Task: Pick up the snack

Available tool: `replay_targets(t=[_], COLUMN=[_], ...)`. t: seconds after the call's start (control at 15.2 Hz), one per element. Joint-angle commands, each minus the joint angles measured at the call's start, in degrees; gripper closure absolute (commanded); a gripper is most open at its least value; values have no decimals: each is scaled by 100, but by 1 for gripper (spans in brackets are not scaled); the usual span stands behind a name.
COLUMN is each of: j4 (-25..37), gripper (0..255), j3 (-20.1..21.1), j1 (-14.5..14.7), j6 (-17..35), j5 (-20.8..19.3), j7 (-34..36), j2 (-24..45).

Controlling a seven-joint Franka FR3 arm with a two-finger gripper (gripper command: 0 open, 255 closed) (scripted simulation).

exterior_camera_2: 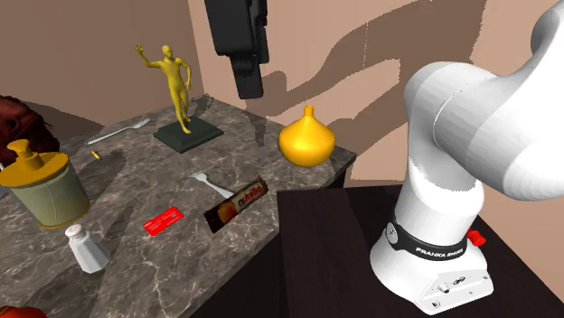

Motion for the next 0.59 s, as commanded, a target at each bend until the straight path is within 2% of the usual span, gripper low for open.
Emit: replay_targets(t=[0.0,0.53], j4=[0,-1540], gripper=[0,0], j3=[0,-919], j1=[0,49], j6=[0,1457], j5=[0,-707], j7=[0,-1697], j2=[0,-406])
